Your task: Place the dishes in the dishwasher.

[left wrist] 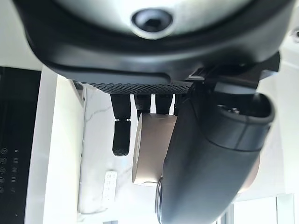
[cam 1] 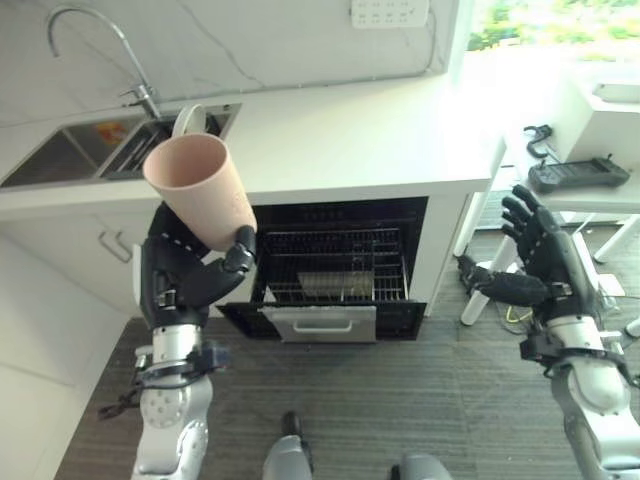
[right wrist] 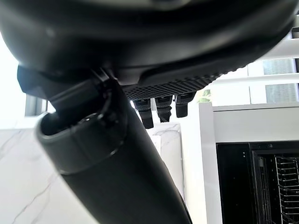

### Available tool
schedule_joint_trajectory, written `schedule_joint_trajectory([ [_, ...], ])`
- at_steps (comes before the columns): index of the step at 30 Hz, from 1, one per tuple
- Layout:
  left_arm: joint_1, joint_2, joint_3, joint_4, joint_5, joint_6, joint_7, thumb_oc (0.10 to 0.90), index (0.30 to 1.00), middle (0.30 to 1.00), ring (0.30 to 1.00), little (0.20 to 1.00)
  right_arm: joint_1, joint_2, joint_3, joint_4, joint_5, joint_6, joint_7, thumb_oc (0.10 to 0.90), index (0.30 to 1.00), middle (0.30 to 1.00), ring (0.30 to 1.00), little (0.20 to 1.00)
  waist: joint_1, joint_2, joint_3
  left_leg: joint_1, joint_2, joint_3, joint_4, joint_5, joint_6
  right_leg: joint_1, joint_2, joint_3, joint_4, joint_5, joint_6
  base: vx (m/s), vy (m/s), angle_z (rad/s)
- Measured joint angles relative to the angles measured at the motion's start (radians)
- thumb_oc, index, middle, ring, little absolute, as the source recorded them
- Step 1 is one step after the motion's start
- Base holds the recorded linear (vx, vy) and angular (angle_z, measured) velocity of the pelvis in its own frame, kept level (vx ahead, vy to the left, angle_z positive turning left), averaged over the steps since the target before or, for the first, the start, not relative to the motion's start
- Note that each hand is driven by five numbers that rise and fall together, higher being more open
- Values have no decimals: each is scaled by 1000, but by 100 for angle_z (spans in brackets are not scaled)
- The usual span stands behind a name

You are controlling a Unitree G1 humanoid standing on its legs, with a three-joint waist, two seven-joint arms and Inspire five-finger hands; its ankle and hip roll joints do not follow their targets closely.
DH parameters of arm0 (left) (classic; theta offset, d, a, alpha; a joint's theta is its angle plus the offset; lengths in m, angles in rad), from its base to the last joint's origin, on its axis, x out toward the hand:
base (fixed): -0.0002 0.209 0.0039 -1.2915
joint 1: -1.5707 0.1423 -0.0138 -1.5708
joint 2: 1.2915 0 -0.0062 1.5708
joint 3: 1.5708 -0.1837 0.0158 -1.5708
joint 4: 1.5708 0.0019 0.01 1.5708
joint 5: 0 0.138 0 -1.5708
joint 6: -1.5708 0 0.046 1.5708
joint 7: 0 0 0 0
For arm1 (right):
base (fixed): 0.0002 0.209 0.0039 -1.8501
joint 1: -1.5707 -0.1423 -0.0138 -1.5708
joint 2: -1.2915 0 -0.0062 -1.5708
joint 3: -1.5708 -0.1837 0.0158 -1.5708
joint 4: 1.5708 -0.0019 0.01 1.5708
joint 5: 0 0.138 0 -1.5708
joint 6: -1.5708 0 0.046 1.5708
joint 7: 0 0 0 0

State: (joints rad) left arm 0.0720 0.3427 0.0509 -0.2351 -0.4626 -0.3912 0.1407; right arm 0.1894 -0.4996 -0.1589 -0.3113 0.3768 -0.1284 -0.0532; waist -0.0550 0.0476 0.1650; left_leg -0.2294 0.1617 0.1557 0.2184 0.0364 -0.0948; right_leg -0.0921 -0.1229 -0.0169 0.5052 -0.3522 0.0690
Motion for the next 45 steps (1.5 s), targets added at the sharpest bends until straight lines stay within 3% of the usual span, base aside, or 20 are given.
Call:
schedule_joint_trajectory([
  [2,-36,4,1,2,9,11,1,400,300,300,300,300,13,55,5,-10,17,1,0,800,900,900,900,900,0,-47,-10,8,-66,38,29,-9,50,28,-75,-8,-21,3,44,236,206,-7],
  [5,-82,34,1,-1,39,26,-4,400,300,300,300,300,-10,97,35,-44,19,1,0,800,900,900,900,900,5,-53,-11,32,-131,57,53,-55,117,87,-147,-48,-89,97,70,270,264,13],
  [7,-97,48,1,0,45,36,-2,400,300,300,300,300,-24,119,55,-45,17,2,-5,800,900,900,900,900,11,-50,-12,55,-141,49,58,-91,134,111,-150,-60,-88,165,91,235,252,11],
  [9,-94,49,-1,0,58,37,-2,400,300,300,300,300,-24,153,71,-46,10,2,-5,800,900,900,900,900,4,-47,-10,90,-146,48,53,-126,146,61,-153,-37,44,241,102,147,111,6],
  [10,-93,50,-1,-1,69,39,2,400,300,300,300,300,-13,152,77,-48,0,2,-3,800,900,900,900,900,4,-52,-13,98,-149,55,51,-136,152,1,-141,-17,153,238,98,214,-94,-22],
  [11,-85,56,1,-3,79,45,8,400,300,300,300,300,-4,151,89,-48,-5,1,-3,800,900,900,900,900,4,-51,-12,111,-149,72,27,-136,149,-66,-110,-55,164,188,73,152,-173,-35],
  [12,-83,70,0,-3,84,47,8,400,300,300,300,300,0,145,94,-46,-13,1,-4,800,900,900,900,900,4,-53,-12,110,-149,87,16,-133,150,-72,-96,-111,31,170,50,101,-282,-41],
  [14,-83,76,1,-2,85,56,8,400,300,300,300,300,-3,136,93,-43,-13,0,-4,800,900,900,900,900,4,-64,-9,104,-161,90,21,-132,155,-82,-92,-138,-147,169,50,34,-273,-28],
  [17,-60,77,-8,8,86,66,0,400,300,300,300,300,-5,132,107,-41,13,-1,21,800,900,900,900,900,-9,-96,7,95,-177,96,42,-144,151,-153,-147,-88,-141,204,66,116,-273,4],
  [19,-41,68,-39,22,90,73,13,400,300,300,300,300,-12,130,140,-34,32,2,32,800,900,900,900,900,2,-108,8,93,-160,88,65,-164,117,-138,-132,-75,-157,246,71,165,-307,9],
  [20,-33,69,-62,22,117,87,14,400,300,300,300,300,-17,122,160,-34,63,5,48,800,900,900,900,900,5,-107,9,99,-143,73,60,-157,95,-133,-116,-79,-153,277,67,269,-342,9],
  [21,-17,70,-73,19,161,90,18,400,300,300,300,300,-33,114,174,-34,105,13,82,800,900,900,900,900,4,-96,6,118,-108,61,38,-149,69,-128,-76,-93,-145,261,42,235,-263,3],
  [27,-7,71,-109,8,275,86,70,400,300,300,300,300,-37,97,145,-39,267,25,117,800,900,900,900,900,-17,-74,1,145,-57,57,1,-106,26,-164,-28,-107,-47,192,-25,67,-126,-6],
  [30,-22,66,-172,24,330,85,100,400,300,300,300,300,-69,91,176,-38,351,42,145,800,900,900,900,900,-21,-52,-9,150,-28,55,-2,-99,16,-170,0,-115,-23,175,-49,33,-72,-6],
  [34,-47,67,-244,49,438,83,136,400,300,300,300,300,-113,86,238,-39,392,52,166,800,900,900,900,900,-20,-43,-13,175,-24,54,-29,-83,-7,-161,5,-121,-7,163,-60,16,-15,3],
  [41,-82,67,-335,134,516,78,218,400,300,300,300,300,-118,93,351,-39,413,53,155,800,900,900,900,900,-19,-29,-37,166,-27,35,-30,-83,-5,-165,-2,-128,12,149,-58,1,14,6],
  [45,-82,67,-373,137,528,78,226,400,300,300,300,300,-117,99,374,-39,412,53,144,800,900,900,900,900,-20,-37,-59,161,-28,35,-30,-81,-4,-171,-3,-128,16,149,-59,-24,38,1],
])
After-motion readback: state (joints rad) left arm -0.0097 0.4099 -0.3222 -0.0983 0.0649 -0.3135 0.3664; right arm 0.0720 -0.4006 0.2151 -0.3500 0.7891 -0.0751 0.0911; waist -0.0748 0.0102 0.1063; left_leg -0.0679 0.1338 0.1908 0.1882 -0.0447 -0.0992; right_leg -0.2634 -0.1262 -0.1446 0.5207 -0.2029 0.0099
